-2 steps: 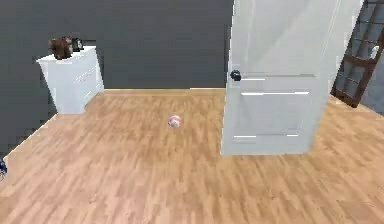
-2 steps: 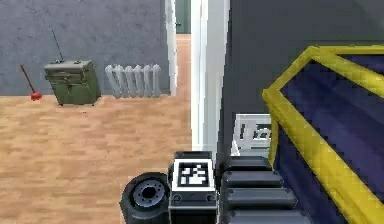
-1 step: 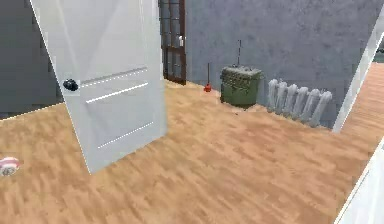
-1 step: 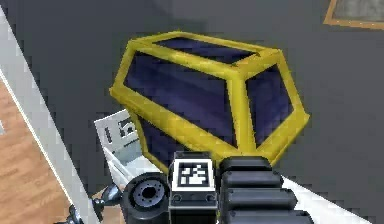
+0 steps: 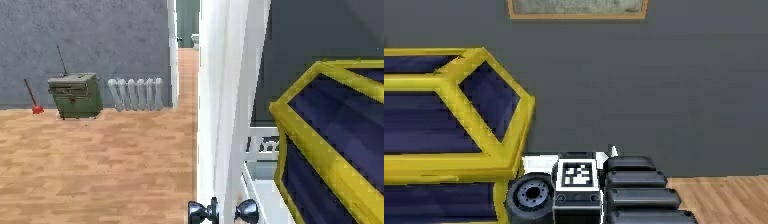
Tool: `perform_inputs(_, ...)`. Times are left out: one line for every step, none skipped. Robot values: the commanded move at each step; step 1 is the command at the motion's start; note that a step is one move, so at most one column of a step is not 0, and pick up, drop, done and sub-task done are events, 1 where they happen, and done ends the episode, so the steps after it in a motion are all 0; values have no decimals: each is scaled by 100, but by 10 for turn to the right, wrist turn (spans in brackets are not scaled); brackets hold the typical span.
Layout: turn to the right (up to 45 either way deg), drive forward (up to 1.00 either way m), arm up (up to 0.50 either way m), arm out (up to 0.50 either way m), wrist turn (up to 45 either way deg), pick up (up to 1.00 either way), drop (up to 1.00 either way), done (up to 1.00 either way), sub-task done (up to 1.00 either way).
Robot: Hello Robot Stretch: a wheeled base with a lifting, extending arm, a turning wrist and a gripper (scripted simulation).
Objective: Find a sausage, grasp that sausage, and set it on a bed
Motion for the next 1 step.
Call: perform_inputs(450, 0, 0, 0, 0, 0, 0, 0, 0)
